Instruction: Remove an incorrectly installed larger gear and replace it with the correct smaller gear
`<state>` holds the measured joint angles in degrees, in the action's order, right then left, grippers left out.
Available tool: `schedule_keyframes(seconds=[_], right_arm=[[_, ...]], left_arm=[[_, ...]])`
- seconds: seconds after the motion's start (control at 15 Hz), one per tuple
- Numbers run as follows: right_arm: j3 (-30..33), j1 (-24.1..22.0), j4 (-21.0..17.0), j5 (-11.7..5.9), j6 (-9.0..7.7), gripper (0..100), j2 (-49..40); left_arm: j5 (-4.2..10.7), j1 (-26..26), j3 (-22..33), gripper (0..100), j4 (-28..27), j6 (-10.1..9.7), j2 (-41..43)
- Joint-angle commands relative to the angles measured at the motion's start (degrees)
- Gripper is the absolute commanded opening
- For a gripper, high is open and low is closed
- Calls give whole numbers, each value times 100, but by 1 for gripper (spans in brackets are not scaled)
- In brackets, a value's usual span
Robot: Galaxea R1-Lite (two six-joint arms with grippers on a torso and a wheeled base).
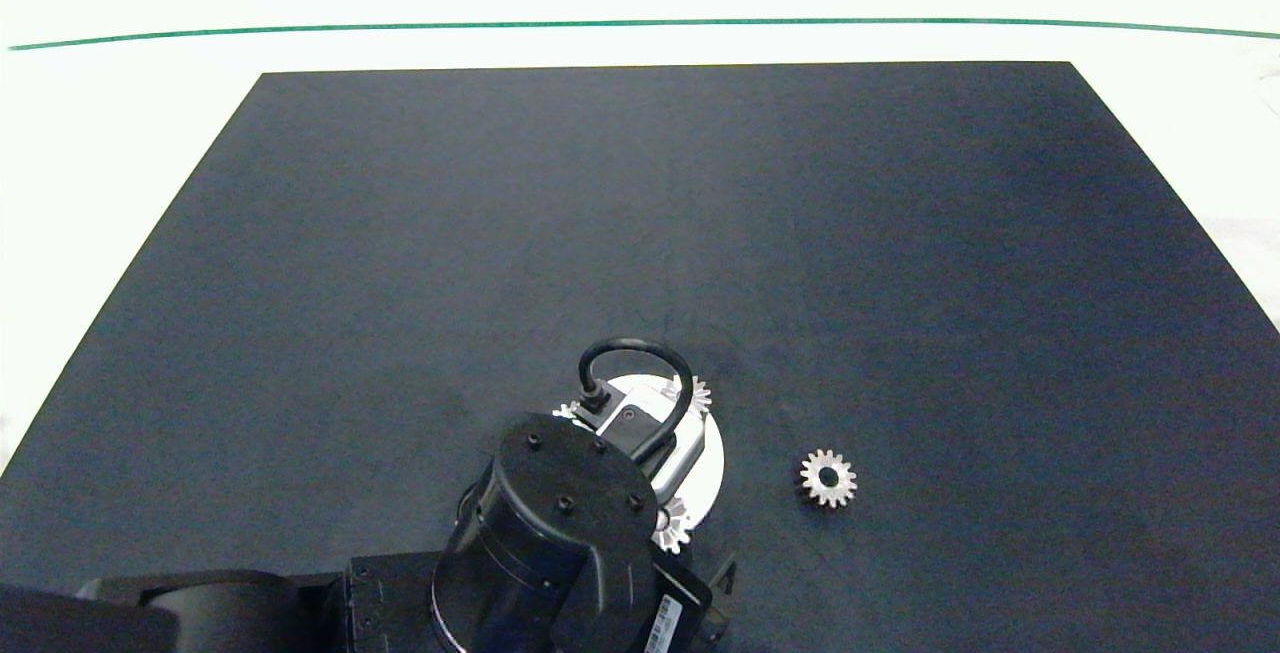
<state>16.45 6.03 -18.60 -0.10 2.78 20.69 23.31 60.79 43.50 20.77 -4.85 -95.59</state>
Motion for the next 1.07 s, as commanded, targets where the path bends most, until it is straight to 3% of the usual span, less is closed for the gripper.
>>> schedule_keyframes(seconds=[0.07,0.67,0.73,0.87,1.07], right_arm=[[-1,3,-12,1,3,100,-12],[-1,3,-12,10,3,100,5],[-1,3,-12,1,3,100,-3],[-1,3,-12,1,3,100,5],[-1,3,-12,1,3,100,5]], left_arm=[[25,-24,-34,100,23,2,-153],[33,-33,-52,100,41,11,-285],[104,-24,-17,100,102,-7,-373],[570,-24,-34,100,568,2,-689],[561,-24,-87,100,726,46,-707]])
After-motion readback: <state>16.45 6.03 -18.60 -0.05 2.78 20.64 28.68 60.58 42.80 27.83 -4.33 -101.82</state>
